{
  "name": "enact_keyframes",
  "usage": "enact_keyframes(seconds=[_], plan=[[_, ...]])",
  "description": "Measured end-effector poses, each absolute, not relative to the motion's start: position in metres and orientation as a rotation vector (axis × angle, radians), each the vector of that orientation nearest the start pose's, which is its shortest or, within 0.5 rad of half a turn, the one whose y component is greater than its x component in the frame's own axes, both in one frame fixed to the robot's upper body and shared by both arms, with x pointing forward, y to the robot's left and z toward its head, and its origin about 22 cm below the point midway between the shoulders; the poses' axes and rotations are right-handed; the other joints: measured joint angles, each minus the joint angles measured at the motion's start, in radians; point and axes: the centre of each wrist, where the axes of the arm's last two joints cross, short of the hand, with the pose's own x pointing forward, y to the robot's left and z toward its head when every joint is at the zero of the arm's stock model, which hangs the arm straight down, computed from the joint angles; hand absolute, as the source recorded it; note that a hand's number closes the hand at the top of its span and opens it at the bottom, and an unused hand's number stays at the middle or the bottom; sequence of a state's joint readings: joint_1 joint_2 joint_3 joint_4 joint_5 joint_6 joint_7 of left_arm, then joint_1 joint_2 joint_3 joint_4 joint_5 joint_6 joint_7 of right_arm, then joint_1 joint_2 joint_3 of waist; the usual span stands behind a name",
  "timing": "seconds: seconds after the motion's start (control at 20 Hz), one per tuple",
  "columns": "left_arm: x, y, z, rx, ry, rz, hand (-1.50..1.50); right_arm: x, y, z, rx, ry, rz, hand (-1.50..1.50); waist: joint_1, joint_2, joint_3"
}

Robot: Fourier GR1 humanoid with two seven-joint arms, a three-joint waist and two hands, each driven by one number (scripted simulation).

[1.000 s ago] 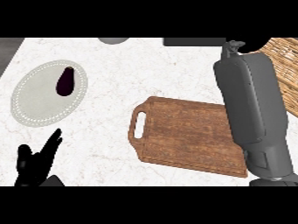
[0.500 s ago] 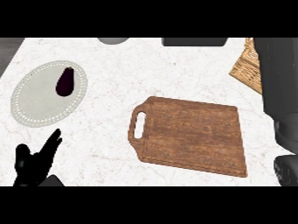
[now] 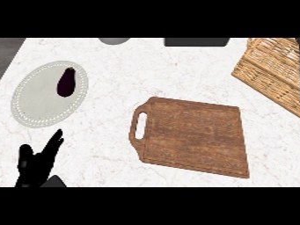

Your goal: Pick the can from the cutting board and place it in the basket

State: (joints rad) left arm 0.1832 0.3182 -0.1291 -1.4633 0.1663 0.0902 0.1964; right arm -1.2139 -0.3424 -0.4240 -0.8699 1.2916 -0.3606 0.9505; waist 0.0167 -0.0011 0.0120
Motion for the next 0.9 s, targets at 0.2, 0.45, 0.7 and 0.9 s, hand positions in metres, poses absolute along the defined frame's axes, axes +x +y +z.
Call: enact_keyframes(seconds=[0.2,0.45,0.7,0.9], plan=[[0.187,0.296,-0.045,0.169,-1.071,-0.064,0.00,0.450,-0.278,0.279,-1.432,-1.113,-0.285,1.50,0.005,0.002,0.001],[0.188,0.296,-0.047,0.161,-1.071,-0.063,0.00,0.449,-0.311,0.256,-1.379,-1.128,-0.333,1.50,0.007,0.002,0.005],[0.188,0.295,-0.045,0.166,-1.076,-0.064,0.00,0.446,-0.336,0.232,-1.296,-1.166,-0.451,1.50,0.009,0.004,0.002],[0.189,0.296,-0.046,0.164,-1.069,-0.059,0.00,0.442,-0.352,0.211,-1.265,-1.179,-0.480,1.50,0.007,0.002,0.003]])
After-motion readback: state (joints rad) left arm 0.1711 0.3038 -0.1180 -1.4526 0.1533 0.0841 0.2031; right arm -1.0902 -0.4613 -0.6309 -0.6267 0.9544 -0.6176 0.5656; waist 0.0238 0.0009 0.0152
